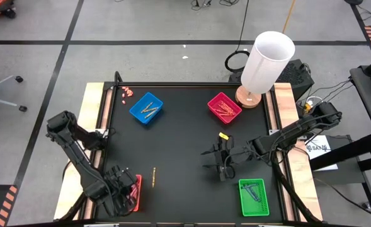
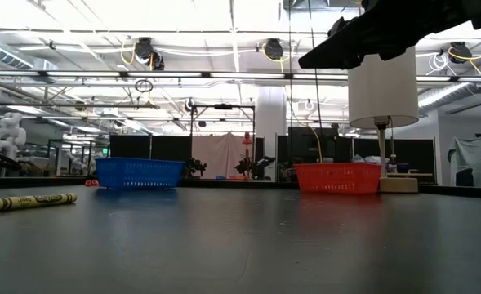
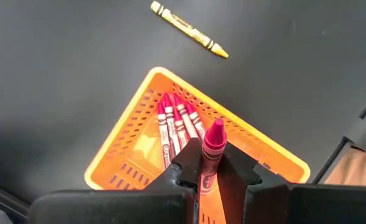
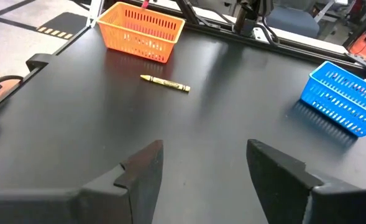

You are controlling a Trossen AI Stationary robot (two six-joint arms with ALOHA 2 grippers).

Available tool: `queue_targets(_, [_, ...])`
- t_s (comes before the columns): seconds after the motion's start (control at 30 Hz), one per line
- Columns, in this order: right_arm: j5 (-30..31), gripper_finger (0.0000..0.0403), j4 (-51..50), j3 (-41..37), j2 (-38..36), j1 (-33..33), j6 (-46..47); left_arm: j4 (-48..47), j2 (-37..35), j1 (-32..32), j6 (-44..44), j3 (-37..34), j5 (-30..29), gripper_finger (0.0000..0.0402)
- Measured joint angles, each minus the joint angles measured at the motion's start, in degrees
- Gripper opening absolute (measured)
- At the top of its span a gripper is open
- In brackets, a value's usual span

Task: Sort crayons
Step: Put the red crayon into the orange bin, then put the yellow crayon into the blue bin

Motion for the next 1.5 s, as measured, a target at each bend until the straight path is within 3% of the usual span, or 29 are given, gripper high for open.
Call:
queue_targets(0.17, [0.0,0.0215,0.6,0.0,0.0,0.0,0.1,0.1,2.9,-1.8,-4.3,0.0,2.6,0.0031])
queue_targets(0.73, [-0.1,0.0215,2.9,0.0,0.0,0.0,0.1,0.8,8.1,-2.8,-4.1,0.0,5.5,0.0034])
queue_targets(1.17, [-0.2,0.0215,3.3,0.0,1.9,-0.1,-0.1,0.0,8.1,-2.7,-2.5,0.0,4.1,0.0159])
queue_targets(1.33, [-0.1,0.0215,3.4,0.0,1.9,-0.1,-0.3,-0.5,8.0,-1.7,-2.1,0.0,3.3,0.0168])
queue_targets(1.5, [-0.1,0.0215,3.4,0.0,1.9,-0.1,-0.3,-0.6,7.5,-0.4,1.5,0.0,-2.1,0.0169])
